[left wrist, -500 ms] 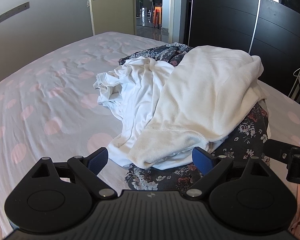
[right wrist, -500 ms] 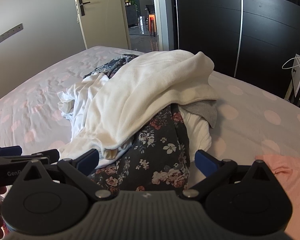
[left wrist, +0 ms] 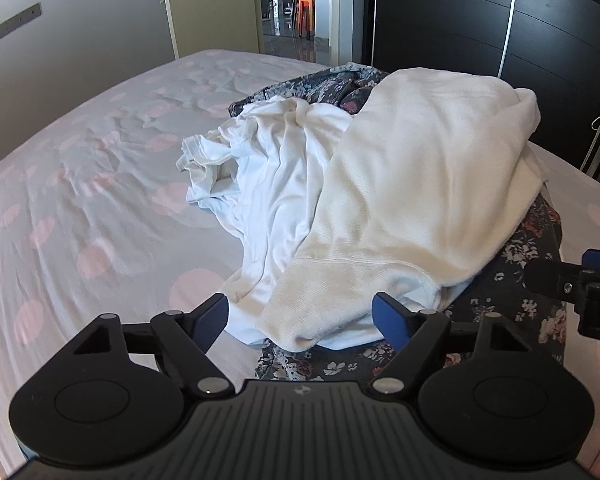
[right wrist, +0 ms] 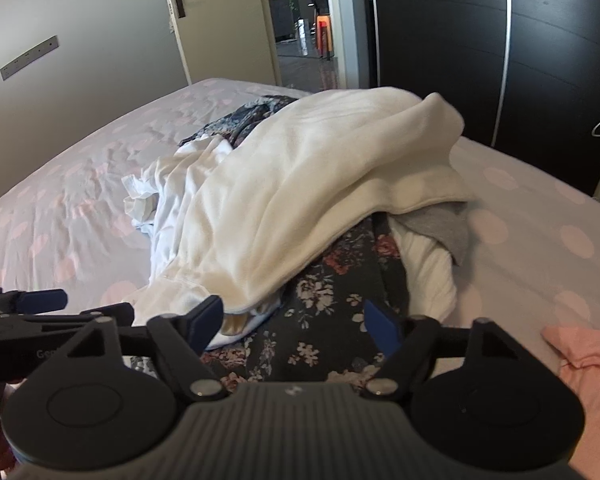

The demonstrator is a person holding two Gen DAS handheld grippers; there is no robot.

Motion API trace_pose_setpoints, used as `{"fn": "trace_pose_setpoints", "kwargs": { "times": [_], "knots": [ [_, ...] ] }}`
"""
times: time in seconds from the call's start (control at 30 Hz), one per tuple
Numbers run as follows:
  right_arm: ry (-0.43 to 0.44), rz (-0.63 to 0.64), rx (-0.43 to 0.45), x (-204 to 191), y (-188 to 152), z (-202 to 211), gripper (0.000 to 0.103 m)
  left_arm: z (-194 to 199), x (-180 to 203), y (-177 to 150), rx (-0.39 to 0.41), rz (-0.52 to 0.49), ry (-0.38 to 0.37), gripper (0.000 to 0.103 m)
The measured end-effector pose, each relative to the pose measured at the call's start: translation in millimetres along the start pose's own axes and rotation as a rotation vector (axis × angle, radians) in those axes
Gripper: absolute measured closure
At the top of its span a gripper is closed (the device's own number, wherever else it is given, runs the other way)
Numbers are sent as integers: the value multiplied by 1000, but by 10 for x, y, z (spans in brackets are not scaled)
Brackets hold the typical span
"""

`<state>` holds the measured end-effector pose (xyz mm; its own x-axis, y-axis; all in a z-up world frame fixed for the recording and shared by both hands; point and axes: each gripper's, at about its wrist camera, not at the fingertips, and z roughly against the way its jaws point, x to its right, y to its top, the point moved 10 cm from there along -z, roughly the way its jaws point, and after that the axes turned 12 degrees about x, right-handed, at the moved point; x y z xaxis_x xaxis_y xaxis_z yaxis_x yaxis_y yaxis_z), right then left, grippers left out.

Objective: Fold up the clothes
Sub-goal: 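Grasp the cream sweatshirt edge with the left and right grippers, then lift the cream sweatshirt off the pile with both grippers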

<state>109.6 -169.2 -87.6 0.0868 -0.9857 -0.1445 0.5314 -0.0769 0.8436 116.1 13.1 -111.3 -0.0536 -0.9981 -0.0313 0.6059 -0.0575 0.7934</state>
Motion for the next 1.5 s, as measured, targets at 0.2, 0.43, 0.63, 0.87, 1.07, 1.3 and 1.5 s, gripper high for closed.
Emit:
{"fn": "trace_pose_setpoints", "kwargs": {
  "times": [0.2,0.43,0.63,0.87,1.07,1.3,1.5],
  "knots": [
    [39,6,-27,-111,1,-251,42,-266,-102,-16,-42,52,-58,38],
    [36,11,-55,-119,1,-585,49,-695,-207,-130,-107,85,-109,42],
    [27,30,-50,-158,87,-789,87,-860,-184,-248,-161,197,-208,69],
    [96,144,42,-451,377,-598,95,-841,-284,-238,-169,298,-202,98],
    [250,193,123,-979,756,-284,96,-528,-472,2,-83,354,-196,99],
    [463,263,208,-1894,1014,253,97,155,-1053,227,80,453,-119,100],
    [673,363,210,-2975,796,705,97,948,-1962,17,206,551,77,100]
  ]
}}
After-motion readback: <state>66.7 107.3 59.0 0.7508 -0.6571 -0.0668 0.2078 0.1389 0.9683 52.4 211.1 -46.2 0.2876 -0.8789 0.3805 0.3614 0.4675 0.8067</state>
